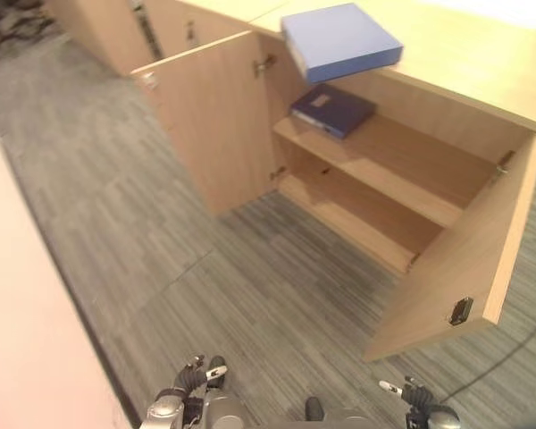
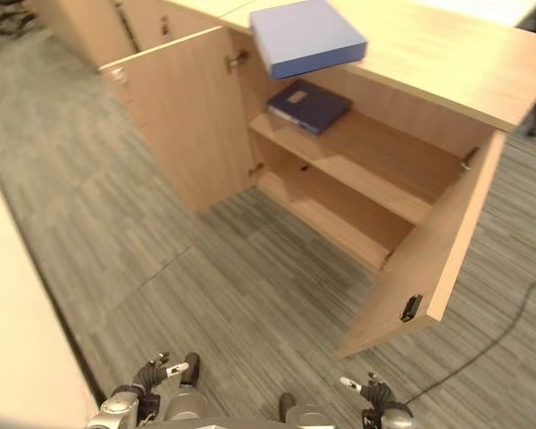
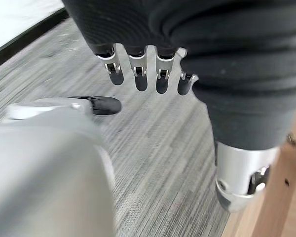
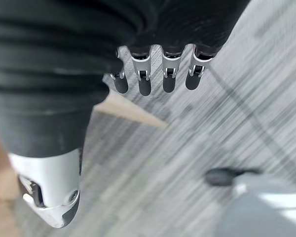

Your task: Put the empty folder in the office cabinet

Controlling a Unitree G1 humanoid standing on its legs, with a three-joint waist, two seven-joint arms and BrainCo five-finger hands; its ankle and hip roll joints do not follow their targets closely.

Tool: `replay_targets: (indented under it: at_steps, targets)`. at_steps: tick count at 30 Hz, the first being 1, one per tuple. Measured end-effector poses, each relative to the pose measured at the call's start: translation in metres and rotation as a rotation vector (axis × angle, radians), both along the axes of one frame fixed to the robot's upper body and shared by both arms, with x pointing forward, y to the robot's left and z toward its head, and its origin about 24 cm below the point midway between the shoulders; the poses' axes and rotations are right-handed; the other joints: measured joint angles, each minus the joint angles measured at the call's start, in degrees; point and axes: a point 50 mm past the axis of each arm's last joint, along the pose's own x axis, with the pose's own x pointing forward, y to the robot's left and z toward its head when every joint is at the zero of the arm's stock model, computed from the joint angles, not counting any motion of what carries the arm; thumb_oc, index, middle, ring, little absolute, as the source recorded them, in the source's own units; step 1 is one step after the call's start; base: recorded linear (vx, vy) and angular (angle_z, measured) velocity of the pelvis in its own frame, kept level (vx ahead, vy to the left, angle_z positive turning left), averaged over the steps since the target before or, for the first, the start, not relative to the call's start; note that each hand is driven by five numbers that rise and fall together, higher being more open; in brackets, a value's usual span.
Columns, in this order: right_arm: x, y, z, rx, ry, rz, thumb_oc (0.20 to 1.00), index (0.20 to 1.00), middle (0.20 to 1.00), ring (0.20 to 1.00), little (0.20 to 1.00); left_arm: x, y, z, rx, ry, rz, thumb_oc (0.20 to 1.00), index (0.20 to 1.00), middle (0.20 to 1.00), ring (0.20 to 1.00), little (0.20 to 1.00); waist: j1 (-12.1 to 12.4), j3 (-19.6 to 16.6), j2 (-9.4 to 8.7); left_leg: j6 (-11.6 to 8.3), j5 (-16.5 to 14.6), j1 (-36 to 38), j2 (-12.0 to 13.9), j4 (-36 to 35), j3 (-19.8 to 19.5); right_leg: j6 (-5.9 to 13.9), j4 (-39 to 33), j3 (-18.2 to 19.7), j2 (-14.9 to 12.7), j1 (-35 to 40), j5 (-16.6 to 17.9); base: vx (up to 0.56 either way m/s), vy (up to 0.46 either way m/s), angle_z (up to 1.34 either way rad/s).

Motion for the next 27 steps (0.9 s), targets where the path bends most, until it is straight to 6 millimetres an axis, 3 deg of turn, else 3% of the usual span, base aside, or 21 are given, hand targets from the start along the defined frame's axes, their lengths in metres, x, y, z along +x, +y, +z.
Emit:
replay_targets:
  at_steps: [1, 3, 4, 5, 6, 7, 8, 9, 10, 11, 13, 14, 15, 16, 18, 19, 20, 23, 24, 25, 27]
  targets:
    - [-0.002, -0.003, 0.0, -0.005, 0.005, -0.013, 1.0, 1.0, 1.0, 1.0, 1.0, -0.007, -0.003, -0.003, -0.011, 0.016, 0.011, 1.0, 1.0, 1.0, 1.0, 1.0, -0.35, -0.41, 0.68, 1.51, 0.8, -0.21, -1.23, 1.36, 0.34, 0.93, 0.25, 1.05, -2.06, 1.26, -1.39, 0.21, 0.72, -1.45]
    - [-0.035, -0.03, 0.009, -0.062, 0.018, -0.026, 1.0, 1.0, 1.0, 1.0, 1.0, 0.0, -0.031, -0.003, -0.057, -0.014, -0.076, 1.0, 1.0, 1.0, 1.0, 1.0, -2.91, -1.45, 5.3, 2.65, 0.49, -4.88, -0.89, 11.47, 3.69, 3.79, 0.31, 1.41, -4.93, 2.79, -4.44, 0.23, 0.732, -0.89]
    - [-0.051, -0.039, 0.004, -0.081, 0.107, -0.118, 1.0, 1.0, 1.0, 1.0, 1.0, -0.004, -0.031, -0.006, -0.054, 0.019, -0.069, 1.0, 1.0, 1.0, 1.0, 1.0, -3.59, -2.34, 3.55, 0.48, -5.71, -3.75, -4.31, 12.33, 7.63, 4.25, 0.5, 2.5, -9.9, 3.23, -5.45, 0.11, 0.409, -0.97]
    - [-0.063, -0.027, -0.005, -0.038, 0.164, -0.145, 1.0, 1.0, 1.0, 1.0, 1.0, 0.004, -0.022, -0.004, -0.025, 0.017, -0.072, 1.0, 1.0, 1.0, 1.0, 1.0, -4.1, -2.92, 0.76, 4.02, -5.11, -1.87, -8.19, 9.81, 11.22, 4.16, 4.61, 0.31, -13.91, -0.34, -2.82, -0.01, 0.559, -0.89]
    - [-0.068, -0.013, -0.011, -0.001, 0.175, -0.148, 1.0, 1.0, 1.0, 1.0, 1.0, 0.012, -0.011, 0.001, 0.007, -0.001, -0.075, 1.0, 1.0, 1.0, 1.0, 1.0, -4.97, -2.64, -0.17, 6.13, -3.66, 0.24, -9.78, 6.5, 12.38, 4.26, 6.52, 0.13, -15.16, -1.66, 1.38, -0.09, 0.574, -0.84]
    - [-0.079, 0.013, -0.02, 0.062, 0.201, -0.153, 1.0, 1.0, 1.0, 1.0, 1.0, 0.027, 0.004, 0.011, 0.046, -0.056, -0.067, 1.0, 1.0, 1.0, 1.0, 1.0, -4.24, -2.35, -0.9, 8.87, -1.9, 3.11, -11.57, 3.24, 16.16, 8.04, 11.96, -5.59, -17.9, -7.16, 7.53, -0.22, 0.88, -1.22]
    - [-0.073, 0.013, -0.02, 0.071, 0.174, -0.206, 1.0, 1.0, 1.0, 1.0, 1.0, 0.03, 0.013, 0.017, 0.078, -0.082, -0.09, 1.0, 1.0, 1.0, 1.0, 1.0, -2.02, -2.35, -1.13, 11.66, -2.87, 5.07, -13.36, 1.87, 21.69, 8.09, 17.02, -19.71, -23.3, -11.09, 11.6, -0.21, 0.902, -1.52]
    - [-0.073, 0.012, -0.019, 0.052, 0.179, -0.171, 1.0, 1.0, 1.0, 1.0, 1.0, 0.03, 0.011, 0.019, 0.073, -0.104, -0.117, 1.0, 1.0, 1.0, 1.0, 1.0, -1.66, -2.3, -1.42, 13.68, -3.3, 5.21, -14.75, 2.23, 23.62, 8.97, 17.53, -26.65, -25.47, -12.17, 13.21, -0.17, 0.745, -1.32]
    - [-0.069, 0.005, -0.016, 0.031, 0.158, -0.165, 1.0, 1.0, 1.0, 1.0, 1.0, 0.031, 0.008, 0.02, 0.056, -0.127, -0.106, 1.0, 1.0, 1.0, 1.0, 1.0, -1.6, -2.34, -0.18, 15.07, -4.75, 5.84, -15.31, 1.79, 24.03, 9.77, 20.64, -29.9, -24.3, -12.6, 9.27, -0.08, 0.51, -0.67]
    - [-0.066, 0.002, -0.014, 0.023, 0.147, -0.154, 1.0, 1.0, 1.0, 1.0, 1.0, 0.028, 0.01, 0.018, 0.056, -0.112, -0.092, 1.0, 1.0, 1.0, 1.0, 1.0, -1.44, -2.22, 1.27, 14.08, -4.94, 5.9, -15.22, 1.25, 23.84, 10.02, 24.41, -28.66, -20.86, -13.15, 4.91, -0.05, 0.301, -0.4]
    - [-0.062, 0.001, -0.013, 0.018, 0.144, -0.148, 1.0, 1.0, 1.0, 1.0, 1.0, 0.018, 0.007, 0.013, 0.039, -0.084, -0.096, 1.0, 1.0, 1.0, 1.0, 1.0, -1.03, -2.34, 2.41, 13.99, -5.21, 6.58, -15.86, 0.54, 25.22, 9.85, 27.13, -28.39, -16.03, -13.19, 0.51, -0.05, 0.356, -0.31]
    - [-0.057, 0.001, -0.013, 0.015, 0.14, -0.133, 1.0, 1.0, 1.0, 1.0, 1.0, 0.012, 0.011, 0.011, 0.043, -0.068, -0.081, 1.0, 1.0, 1.0, 1.0, 1.0, -0.65, -2.31, 2.71, 14.57, -5.58, 6.43, -15.69, -0.23, 26.05, 8.89, 27.56, -26.82, -13.31, -13.91, -2.07, 0.0, 0.199, -0.68]
    - [-0.04, 0.007, -0.013, 0.026, 0.108, -0.099, 1.0, 1.0, 1.0, 1.0, 1.0, -0.004, 0.021, 0.007, 0.056, -0.02, -0.041, 1.0, 1.0, 1.0, 1.0, 1.0, 0.66, -2.05, 2.45, 13.71, -4.93, 6.36, -15.29, -0.92, 28.16, 7.1, 26.81, -27.53, -9.28, -15.07, -5.45, 0.05, 0.107, -0.86]
    - [-0.03, 0.011, -0.012, 0.03, 0.082, -0.067, 1.0, 1.0, 1.0, 1.0, 1.0, -0.012, 0.027, 0.004, 0.069, 0.023, -0.029, 1.0, 1.0, 1.0, 1.0, 1.0, 1.26, -2.05, 1.66, 13.72, -4.91, 5.9, -15.66, -0.37, 29.18, 4.88, 21.42, -28.77, -6.75, -14.42, -6.63, 0.07, 0.11, -0.71]
    - [-0.016, 0.013, -0.009, 0.03, 0.052, -0.046, 1.0, 1.0, 1.0, 1.0, 1.0, -0.015, 0.03, 0.003, 0.076, 0.04, -0.012, 1.0, 1.0, 1.0, 1.0, 1.0, 1.27, -1.46, 1.48, 13.97, -5.07, 5.84, -15.34, -0.41, 29.42, 3.83, 17.79, -30.84, -4.84, -14.99, -7.56, 0.11, 0.042, -0.24]
    - [-0.008, 0.014, -0.008, 0.027, 0.034, -0.028, 1.0, 1.0, 1.0, 1.0, 1.0, -0.016, 0.033, 0.003, 0.083, 0.047, -0.01, 1.0, 1.0, 1.0, 1.0, 1.0, 0.89, -1.18, 0.95, 14.08, -5.17, 5.77, -15.32, -0.35, 29.73, 2.16, 16.05, -31.41, -4.52, -15.64, -5.56, 0.13, 0.012, 0.05]
    - [-0.006, 0.014, -0.007, 0.027, 0.028, -0.027, 1.0, 1.0, 1.0, 1.0, 1.0, -0.015, 0.032, 0.003, 0.081, 0.043, -0.013, 1.0, 1.0, 1.0, 1.0, 1.0, 0.21, -1.33, 0.78, 14.01, -5.15, 5.91, -15.28, -0.32, 29.7, 2.27, 15.44, -32.07, -4.38, -14.85, -5.03, 0.13, 0.007, 0.18]
    - [-0.006, 0.014, -0.007, 0.025, 0.023, -0.025, 1.0, 1.0, 1.0, 1.0, 1.0, -0.011, 0.029, 0.005, 0.073, 0.024, -0.036, 1.0, 1.0, 1.0, 1.0, 1.0, -0.32, -1.49, 0.14, 12.24, -6.14, 6.57, -14.86, 0.32, 30.9, -0.65, 9.74, -32.73, -3.6, -12.37, -3.05, 0.12, -0.009, 0.04]
    - [-0.007, 0.013, -0.006, 0.022, 0.026, -0.026, 1.0, 1.0, 1.0, 1.0, 1.0, -0.012, 0.028, 0.004, 0.071, 0.027, -0.042, 1.0, 1.0, 1.0, 1.0, 1.0, -0.33, -1.5, 0.16, 12.49, -6.02, 7.2, -14.34, 1.4, 31.25, -0.93, 9.12, -32.76, -3.63, -11.69, -2.84, 0.16, -0.051, -0.12]
    - [-0.009, 0.008, -0.005, 0.009, 0.031, -0.027, 1.0, 1.0, 1.0, 1.0, 1.0, -0.015, 0.025, 0.003, 0.061, 0.035, -0.046, 1.0, 1.0, 1.0, 1.0, 1.0, -0.45, -2.0, 1.65, 12.22, -6.17, 9.11, -12.26, 2.53, 31.42, -0.83, 9.08, -32.86, -2.86, -10.51, -3.0, 0.12, -0.045, -0.02]
    - [-0.016, 0.005, -0.006, 0.002, 0.048, -0.033, 1.0, 1.0, 1.0, 1.0, 1.0, -0.012, 0.02, 0.003, 0.045, 0.024, -0.049, 1.0, 1.0, 1.0, 1.0, 1.0, -0.34, -1.94, 2.18, 11.95, -6.41, 9.37, -12.53, 4.23, 31.15, -0.33, 8.94, -33.08, -3.52, -9.71, -2.89, 0.07, -0.055, -0.02]
